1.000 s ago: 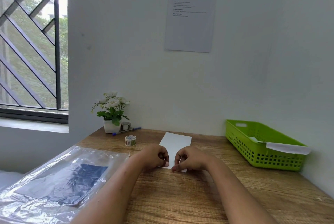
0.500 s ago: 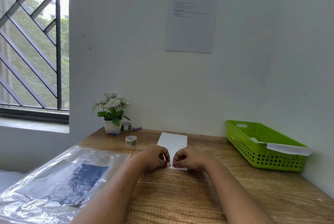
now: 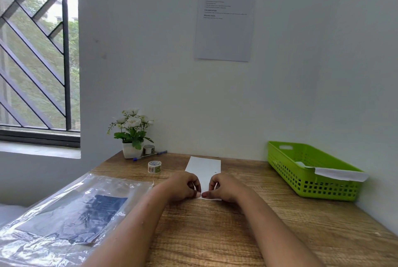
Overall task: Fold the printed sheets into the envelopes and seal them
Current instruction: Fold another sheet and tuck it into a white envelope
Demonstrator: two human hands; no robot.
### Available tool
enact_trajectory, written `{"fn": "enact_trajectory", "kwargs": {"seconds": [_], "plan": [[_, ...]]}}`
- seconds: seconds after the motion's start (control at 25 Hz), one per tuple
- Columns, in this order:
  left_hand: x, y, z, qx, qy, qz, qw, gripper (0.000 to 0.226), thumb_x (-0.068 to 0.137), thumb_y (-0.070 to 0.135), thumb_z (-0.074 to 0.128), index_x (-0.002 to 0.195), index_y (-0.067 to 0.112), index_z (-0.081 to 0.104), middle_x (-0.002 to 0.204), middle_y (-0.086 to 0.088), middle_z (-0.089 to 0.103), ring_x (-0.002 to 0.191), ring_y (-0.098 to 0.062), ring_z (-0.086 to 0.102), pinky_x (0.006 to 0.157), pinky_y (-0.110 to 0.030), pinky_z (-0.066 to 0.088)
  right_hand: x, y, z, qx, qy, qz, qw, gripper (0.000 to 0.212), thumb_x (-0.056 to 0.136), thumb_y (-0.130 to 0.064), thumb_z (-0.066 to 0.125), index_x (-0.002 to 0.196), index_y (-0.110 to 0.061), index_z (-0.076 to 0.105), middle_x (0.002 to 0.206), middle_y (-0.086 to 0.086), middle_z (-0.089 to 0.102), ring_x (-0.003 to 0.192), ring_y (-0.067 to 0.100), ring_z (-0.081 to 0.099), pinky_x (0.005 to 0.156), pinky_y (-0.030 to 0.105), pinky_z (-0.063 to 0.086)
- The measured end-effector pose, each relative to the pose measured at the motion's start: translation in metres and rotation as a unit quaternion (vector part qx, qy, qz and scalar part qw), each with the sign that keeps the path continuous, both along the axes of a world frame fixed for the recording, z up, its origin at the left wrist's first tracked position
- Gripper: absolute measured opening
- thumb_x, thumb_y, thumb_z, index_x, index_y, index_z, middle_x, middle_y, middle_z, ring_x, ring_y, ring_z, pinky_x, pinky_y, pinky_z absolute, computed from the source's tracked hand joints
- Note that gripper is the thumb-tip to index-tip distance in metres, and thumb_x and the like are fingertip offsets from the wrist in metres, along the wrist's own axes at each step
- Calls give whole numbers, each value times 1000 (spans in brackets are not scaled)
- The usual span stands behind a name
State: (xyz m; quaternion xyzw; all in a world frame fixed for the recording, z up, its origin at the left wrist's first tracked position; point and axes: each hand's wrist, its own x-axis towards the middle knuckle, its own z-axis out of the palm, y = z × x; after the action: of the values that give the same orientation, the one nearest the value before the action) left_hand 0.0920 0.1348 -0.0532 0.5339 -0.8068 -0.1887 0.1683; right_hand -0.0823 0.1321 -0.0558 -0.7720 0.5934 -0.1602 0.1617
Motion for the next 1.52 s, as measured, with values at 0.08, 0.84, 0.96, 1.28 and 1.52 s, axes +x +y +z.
{"fn": "enact_trajectory", "kwargs": {"seconds": [0.08,0.84,0.96,1.28,1.52], "plan": [[0,0,0,1,-1,0,1000,18,85,23,66,103,24,66,94,9,57,90,-8,52,75,-21,38,0,1,0,-1,10,-8,1000,30,73,-50,75,72,-29,54,97,-5,54,92,15,54,83,33,47],[7,1,10,67,28,33,997,25,85,10,66,109,16,64,84,9,56,78,-5,53,70,-17,41,-1,6,15,86,-36,1,996,14,80,-20,75,86,-24,64,84,-7,56,67,4,53,55,18,39],[6,0,12,77,26,45,996,26,86,10,66,111,15,64,92,5,59,79,-6,52,72,-17,41,-2,5,18,119,-53,-15,991,17,82,-11,72,82,-26,63,88,-4,56,65,6,53,44,14,38],[8,-3,11,67,19,64,995,26,84,12,67,110,15,64,109,-1,63,88,-10,55,77,-19,46,-5,8,22,173,-80,-24,981,33,83,9,56,81,-24,63,79,1,55,51,7,44,31,12,30],[15,-9,5,23,-27,131,991,28,78,27,75,104,18,66,113,0,64,103,-16,58,94,-30,49,-8,3,20,191,-76,-28,978,35,83,6,56,82,-28,65,91,3,60,54,7,45,37,16,31]]}}
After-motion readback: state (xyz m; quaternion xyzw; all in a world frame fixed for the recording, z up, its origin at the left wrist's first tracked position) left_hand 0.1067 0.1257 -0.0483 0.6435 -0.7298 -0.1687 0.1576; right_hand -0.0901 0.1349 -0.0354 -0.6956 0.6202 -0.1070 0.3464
